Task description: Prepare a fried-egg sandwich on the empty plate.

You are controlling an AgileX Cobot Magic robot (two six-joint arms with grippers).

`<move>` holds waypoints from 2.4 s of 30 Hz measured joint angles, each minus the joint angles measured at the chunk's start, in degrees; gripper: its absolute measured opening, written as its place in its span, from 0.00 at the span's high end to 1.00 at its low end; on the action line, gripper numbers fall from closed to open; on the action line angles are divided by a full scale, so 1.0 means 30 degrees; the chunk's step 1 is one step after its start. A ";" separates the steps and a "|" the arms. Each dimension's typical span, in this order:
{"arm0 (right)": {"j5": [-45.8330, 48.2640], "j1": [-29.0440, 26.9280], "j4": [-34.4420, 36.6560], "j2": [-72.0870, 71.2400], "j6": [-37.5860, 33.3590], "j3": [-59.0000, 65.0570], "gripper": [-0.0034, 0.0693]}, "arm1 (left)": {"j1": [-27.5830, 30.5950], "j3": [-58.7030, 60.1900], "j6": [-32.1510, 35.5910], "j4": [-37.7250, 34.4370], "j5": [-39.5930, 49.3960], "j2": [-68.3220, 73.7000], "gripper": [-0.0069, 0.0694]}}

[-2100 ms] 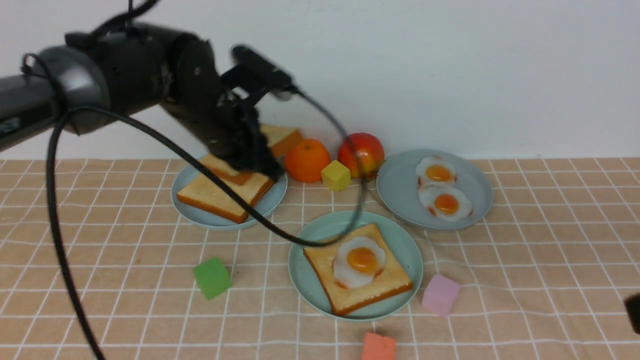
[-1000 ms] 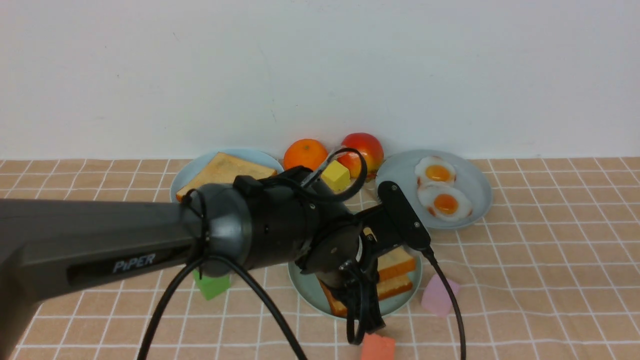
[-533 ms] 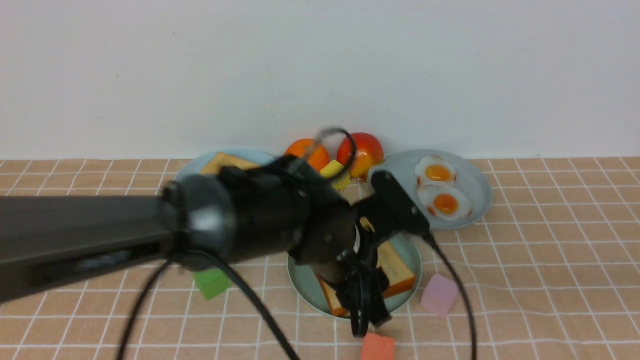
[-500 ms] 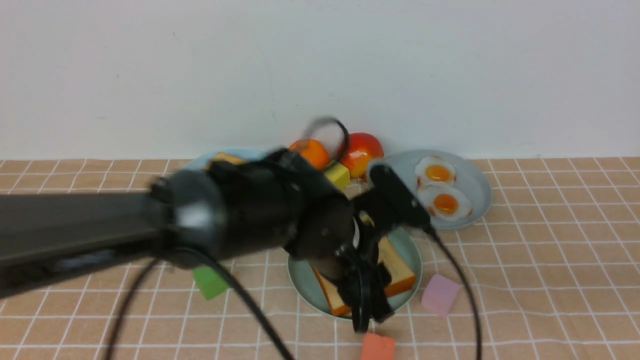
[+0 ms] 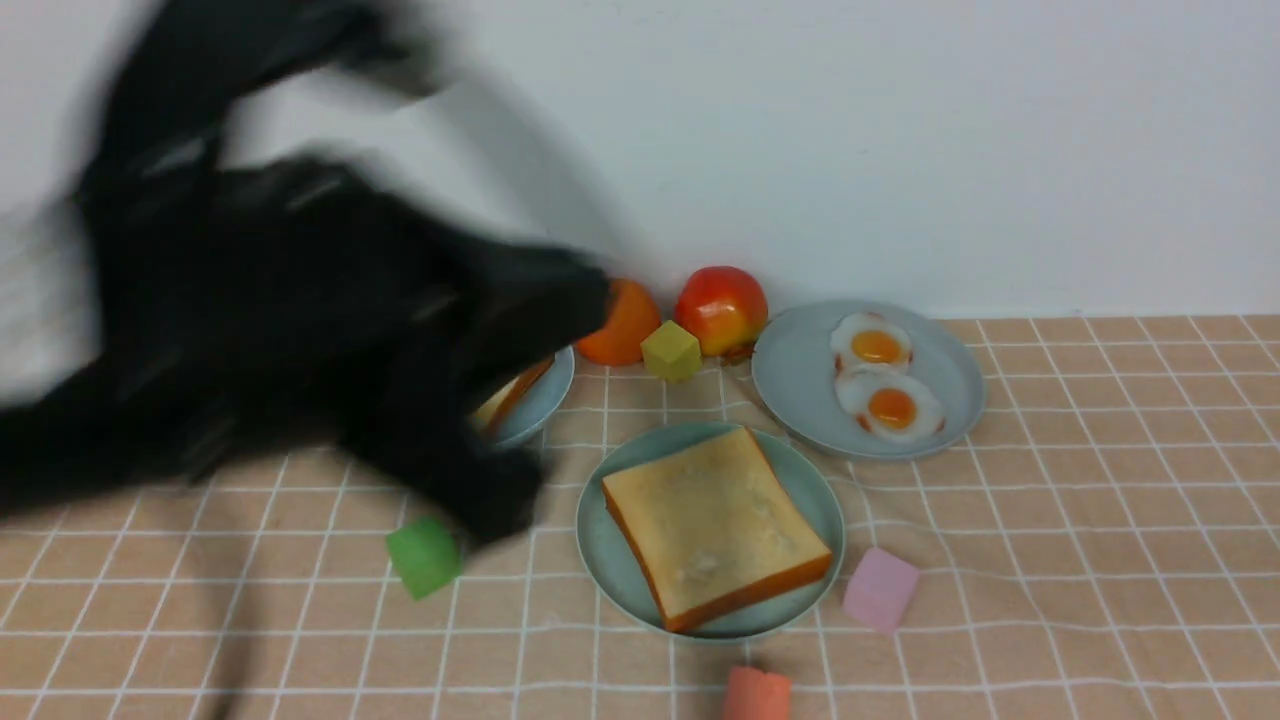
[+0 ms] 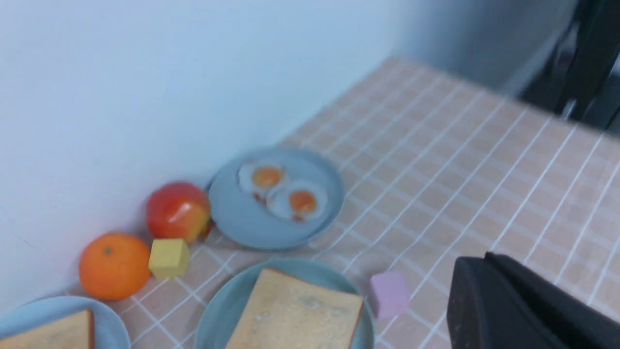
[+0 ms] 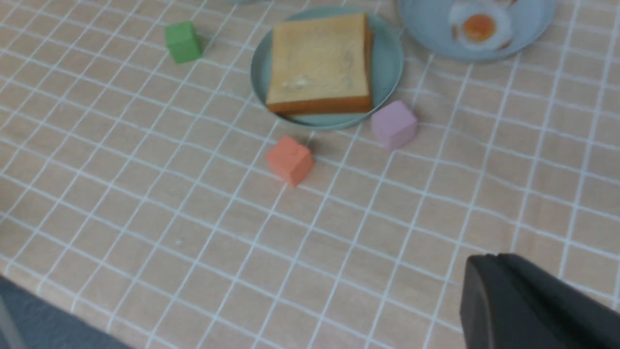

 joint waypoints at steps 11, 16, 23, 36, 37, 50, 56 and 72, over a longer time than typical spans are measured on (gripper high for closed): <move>-0.1524 0.0000 -0.1017 -0.4485 0.2041 0.1680 0.95 | 0.0000 1.1624 -0.0022 -0.2942 -0.9518 -0.7745 0.93; -0.3407 0.0000 -0.1082 -0.5367 0.3729 0.3454 0.95 | 0.0000 1.2674 -0.0022 -0.3013 -1.0648 -0.7811 0.93; -0.9888 0.0000 -0.0972 -0.5439 0.4238 0.8156 0.94 | 0.0000 1.3278 -0.0022 -0.3033 -1.0573 -0.7811 0.93; -1.7069 0.0000 -0.2694 -0.5409 0.4350 1.6303 0.93 | 0.0000 1.3383 -0.0058 -0.3033 -0.9855 -0.7811 0.93; -1.7233 0.0000 -0.3313 -0.5400 0.4329 1.6534 0.93 | 0.0000 1.3383 -0.0058 -0.3033 -0.9855 -0.7811 0.93; -1.7627 -0.6036 -0.4968 -0.8520 0.4082 1.9329 0.97 | 0.0000 1.3383 -0.0080 -0.3033 -0.9752 -0.7811 0.93; -1.7077 -0.6153 -0.5266 -0.8540 0.3409 1.9263 0.97 | 0.0000 1.3383 -0.0080 -0.3033 -0.8991 -0.7811 0.92; -1.6848 -0.6153 -0.5056 -0.8540 0.2067 1.9225 0.97 | 0.0000 1.3383 -0.0080 -0.3033 -0.8919 -0.7774 0.90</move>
